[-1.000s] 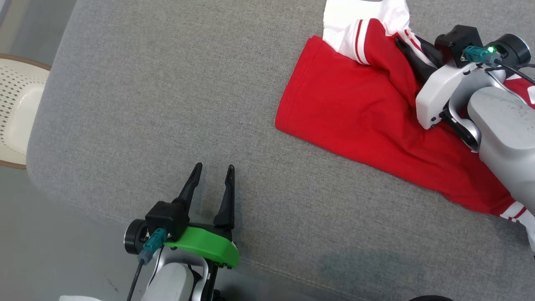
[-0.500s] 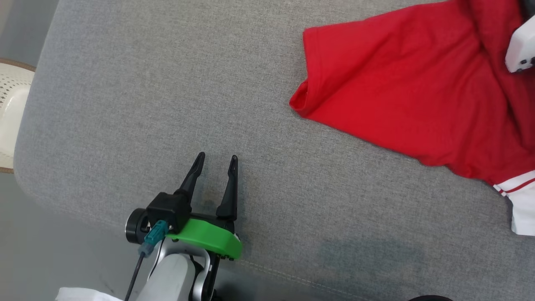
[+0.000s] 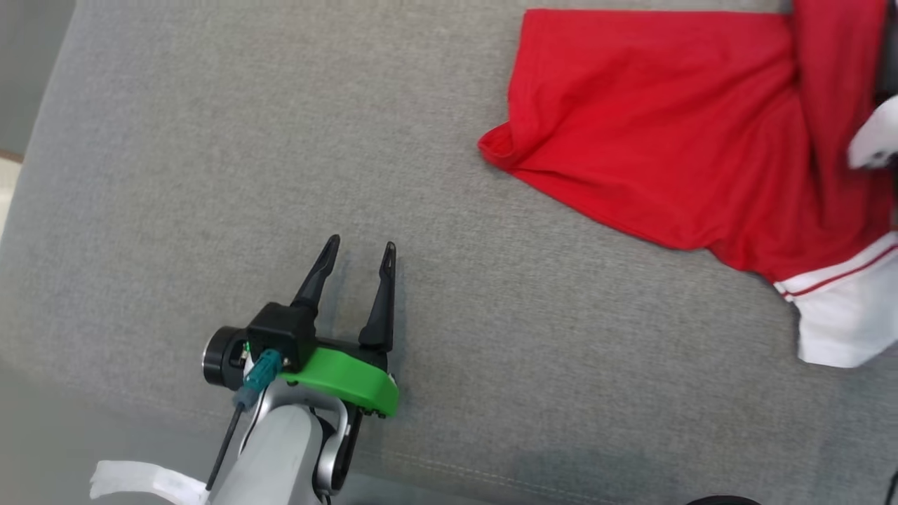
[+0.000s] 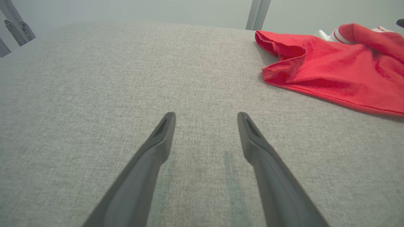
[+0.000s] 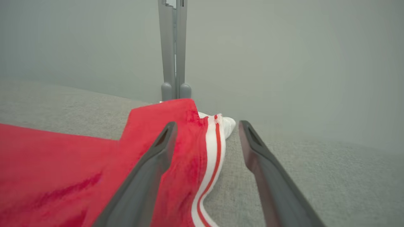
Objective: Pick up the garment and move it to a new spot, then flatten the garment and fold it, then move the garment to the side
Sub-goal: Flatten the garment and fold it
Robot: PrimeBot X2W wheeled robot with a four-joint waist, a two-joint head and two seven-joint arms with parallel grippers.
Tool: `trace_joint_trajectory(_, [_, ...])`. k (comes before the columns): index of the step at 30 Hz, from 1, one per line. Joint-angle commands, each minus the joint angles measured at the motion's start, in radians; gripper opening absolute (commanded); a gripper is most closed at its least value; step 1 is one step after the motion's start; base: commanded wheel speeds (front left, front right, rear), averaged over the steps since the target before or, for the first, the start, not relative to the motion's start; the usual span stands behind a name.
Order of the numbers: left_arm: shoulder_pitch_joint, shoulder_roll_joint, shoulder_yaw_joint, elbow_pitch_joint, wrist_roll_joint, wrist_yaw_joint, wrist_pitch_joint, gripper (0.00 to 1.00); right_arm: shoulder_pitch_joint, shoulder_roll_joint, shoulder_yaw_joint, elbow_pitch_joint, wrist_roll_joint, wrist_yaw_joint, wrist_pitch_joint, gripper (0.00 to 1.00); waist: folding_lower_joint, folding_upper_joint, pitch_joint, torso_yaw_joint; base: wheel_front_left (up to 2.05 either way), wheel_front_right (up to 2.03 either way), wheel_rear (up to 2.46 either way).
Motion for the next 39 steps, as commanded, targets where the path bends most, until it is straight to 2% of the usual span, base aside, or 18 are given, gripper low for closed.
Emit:
trace_joint_trajectory(1, [-0.018, 0.003, 0.012, 0.013, 0.014, -0.01, 0.0, 1.0, 0.078, 0.042, -0.031, -0.057, -0.024, -0.002, -0.003, 1.0, 0.0, 0.0, -0.067, -0.077, 0.0, 0.0, 0.0])
trace_joint_trajectory(3, [-0.021, 0.003, 0.025, 0.027, 0.032, -0.021, 0.0, 1.0, 0.149, 0.086, -0.053, -0.123, -0.035, -0.002, -0.003, 1.0, 0.0, 0.0, -0.095, -0.116, 0.0, 0.0, 0.0])
trace_joint_trajectory(4, [-0.024, 0.003, 0.039, 0.045, 0.047, -0.032, 0.0, 1.0, 0.217, 0.127, -0.053, -0.176, -0.033, -0.002, -0.003, 1.0, 0.0, 0.0, -0.119, -0.157, 0.0, 0.0, 0.0])
trace_joint_trajectory(5, [-0.024, 0.003, 0.039, 0.045, 0.047, -0.032, 0.0, 1.0, 0.217, 0.127, -0.053, -0.176, -0.033, -0.002, -0.003, 1.0, 0.0, 0.0, -0.119, -0.157, 0.0, 0.0, 0.0])
trace_joint_trajectory(11, [-0.048, 0.003, 0.087, 0.094, 0.1, -0.07, 0.0, 1.0, 0.396, 0.199, -0.043, -0.305, 0.015, -0.002, -0.003, 1.0, 0.0, 0.0, -0.162, -0.274, 0.0, 0.0, 0.0])
trace_joint_trajectory(21, [-0.051, 0.004, 0.19, 0.15, 0.146, -0.085, 0.0, 1.0, 0.59, 0.287, -0.003, -0.464, 0.05, -0.002, -0.003, 1.0, 0.0, 0.0, -0.19, -0.425, 0.0, 0.0, 0.0])
trace_joint_trajectory(29, [-0.082, 0.006, 0.282, 0.183, 0.19, -0.094, 0.0, 1.0, 0.668, 0.331, 0.018, -0.495, 0.077, -0.002, -0.003, 1.0, 0.0, 0.0, -0.175, -0.508, 0.0, 0.0, 0.0])
trace_joint_trajectory(37, [-0.15, 0.041, 0.344, 0.254, 0.246, -0.092, 0.0, 0.99, 0.645, 0.342, 0.022, -0.504, 0.077, -0.002, -0.003, 1.0, 0.0, 0.0, -0.132, -0.553, 0.0, 0.0, 0.0])
trace_joint_trajectory(38, [-0.16, 0.045, 0.35, 0.274, 0.25, -0.087, 0.0, 0.62, 0.642, 0.342, 0.022, -0.505, 0.077, -0.002, -0.003, 1.0, 0.0, 0.0, -0.127, -0.556, 0.0, 0.0, 0.0])
trace_joint_trajectory(39, [-0.17, 0.048, 0.354, 0.293, 0.252, -0.085, 0.0, 0.39, 0.641, 0.343, 0.021, -0.503, 0.078, -0.002, -0.003, 1.0, 0.0, 0.0, -0.123, -0.558, 0.0, 0.0, 0.0])
